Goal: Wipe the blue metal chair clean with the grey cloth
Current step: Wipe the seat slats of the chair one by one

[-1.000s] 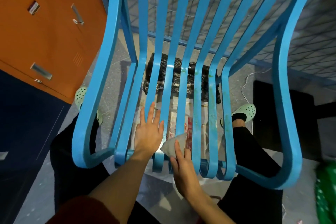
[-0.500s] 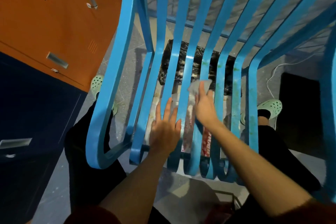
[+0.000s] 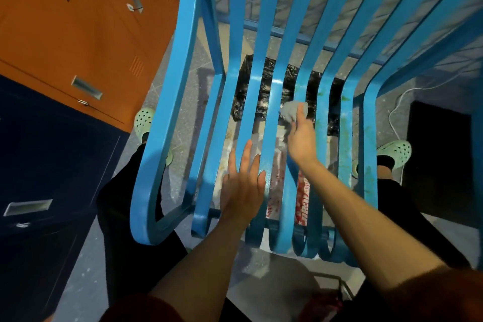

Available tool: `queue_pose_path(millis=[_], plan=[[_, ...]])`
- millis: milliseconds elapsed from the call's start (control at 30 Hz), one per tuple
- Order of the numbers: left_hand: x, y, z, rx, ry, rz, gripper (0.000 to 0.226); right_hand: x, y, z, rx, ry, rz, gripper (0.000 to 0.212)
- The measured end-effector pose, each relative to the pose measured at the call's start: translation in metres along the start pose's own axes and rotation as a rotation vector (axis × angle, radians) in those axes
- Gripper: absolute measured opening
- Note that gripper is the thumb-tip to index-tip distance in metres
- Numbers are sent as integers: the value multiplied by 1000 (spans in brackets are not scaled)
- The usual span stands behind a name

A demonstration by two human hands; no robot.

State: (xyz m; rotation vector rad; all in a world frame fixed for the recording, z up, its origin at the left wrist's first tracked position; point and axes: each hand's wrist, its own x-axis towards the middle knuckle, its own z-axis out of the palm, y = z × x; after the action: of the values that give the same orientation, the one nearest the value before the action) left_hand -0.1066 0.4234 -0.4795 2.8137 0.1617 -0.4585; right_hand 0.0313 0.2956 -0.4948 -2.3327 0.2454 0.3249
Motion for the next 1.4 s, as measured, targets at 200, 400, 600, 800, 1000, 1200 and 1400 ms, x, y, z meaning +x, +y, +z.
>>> queue_pose_path(millis=[200,400,600,800,1000,1200,1400], plan=[[2,-5,12,71,13,-5,60,-111,31,13,66,-75,7,50],[7,-8,18,196,-2,81,62,-203,46,12,162,-108,11,52],[7,-6,13,206,-4,96,67,-215,57,14,142,-88,-52,59],[3,-2,8,110,0,43,61,-163,46,14,115,-84,-14,55],[-3,0,8,27,121,31,56,-67,24,11,-10,-26,7,54],[4,-2,5,79,43,98,57,27,-6,0,-125,-4,13,57],[0,4,-6,36,128,7,50,72,-26,-2,-18,128,174,65]])
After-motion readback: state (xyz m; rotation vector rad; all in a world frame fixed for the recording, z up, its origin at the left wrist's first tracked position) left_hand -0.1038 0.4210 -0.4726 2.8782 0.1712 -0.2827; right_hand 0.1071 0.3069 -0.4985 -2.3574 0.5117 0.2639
